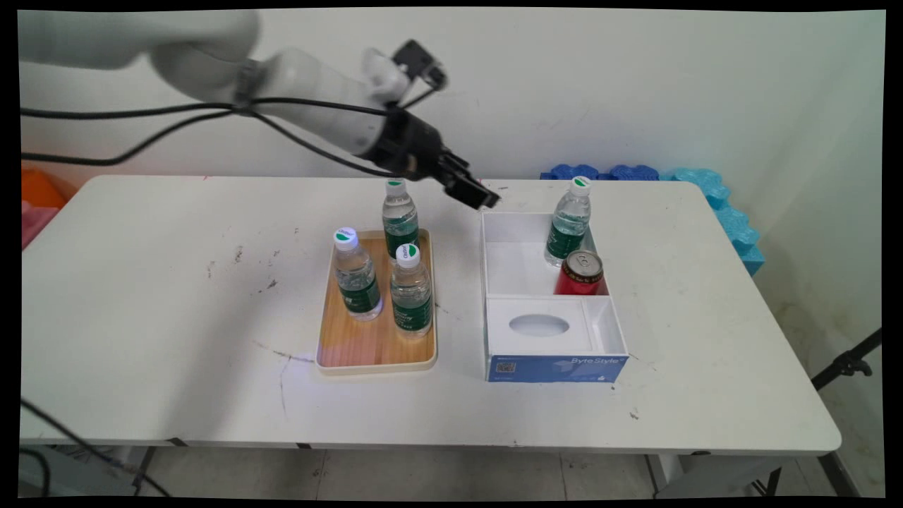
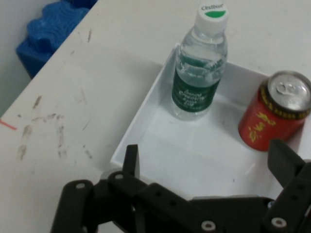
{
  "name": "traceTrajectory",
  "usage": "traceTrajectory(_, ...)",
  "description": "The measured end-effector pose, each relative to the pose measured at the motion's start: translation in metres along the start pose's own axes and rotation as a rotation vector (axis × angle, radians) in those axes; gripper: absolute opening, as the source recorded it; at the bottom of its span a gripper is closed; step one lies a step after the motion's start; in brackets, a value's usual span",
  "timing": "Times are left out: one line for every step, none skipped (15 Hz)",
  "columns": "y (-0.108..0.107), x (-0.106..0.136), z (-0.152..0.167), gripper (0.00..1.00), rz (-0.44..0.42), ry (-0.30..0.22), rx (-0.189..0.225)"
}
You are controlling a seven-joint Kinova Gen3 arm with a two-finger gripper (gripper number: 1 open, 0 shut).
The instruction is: Pick up the green bottle from the white box
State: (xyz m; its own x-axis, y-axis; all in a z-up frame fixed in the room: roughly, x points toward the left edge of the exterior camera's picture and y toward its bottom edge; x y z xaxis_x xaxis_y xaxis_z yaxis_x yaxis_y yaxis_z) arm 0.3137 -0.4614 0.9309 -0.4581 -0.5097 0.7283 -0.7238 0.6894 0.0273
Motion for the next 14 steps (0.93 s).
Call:
traceTrajectory(0.002, 0.005, 0.015, 1.0, -0.01, -0.007, -0.001)
traceTrajectory(0.003, 0.008, 0.029, 1.0, -0.021, -0.012, -0.004)
traceTrajectory(0.005, 0.011, 0.04, 1.0, -0.03, -0.015, -0.007)
traceTrajectory(0.006, 0.015, 0.053, 1.0, -0.035, -0.016, -0.014)
traceTrajectory(0.008, 0.018, 0.065, 1.0, -0.039, -0.014, -0.023)
traceTrajectory(0.009, 0.02, 0.075, 1.0, -0.041, -0.012, -0.031)
traceTrajectory(0.01, 0.022, 0.086, 1.0, -0.044, -0.011, -0.04)
traceTrajectory(0.01, 0.024, 0.096, 1.0, -0.045, -0.008, -0.047)
traceTrajectory(0.011, 0.025, 0.104, 1.0, -0.044, -0.006, -0.053)
traceTrajectory(0.011, 0.027, 0.113, 1.0, -0.045, 0.0, -0.059)
traceTrajectory(0.012, 0.028, 0.122, 1.0, -0.044, 0.008, -0.063)
traceTrajectory(0.012, 0.03, 0.128, 1.0, -0.044, 0.014, -0.065)
traceTrajectory(0.011, 0.031, 0.135, 1.0, -0.044, 0.02, -0.067)
traceTrajectory(0.011, 0.031, 0.142, 1.0, -0.045, 0.025, -0.07)
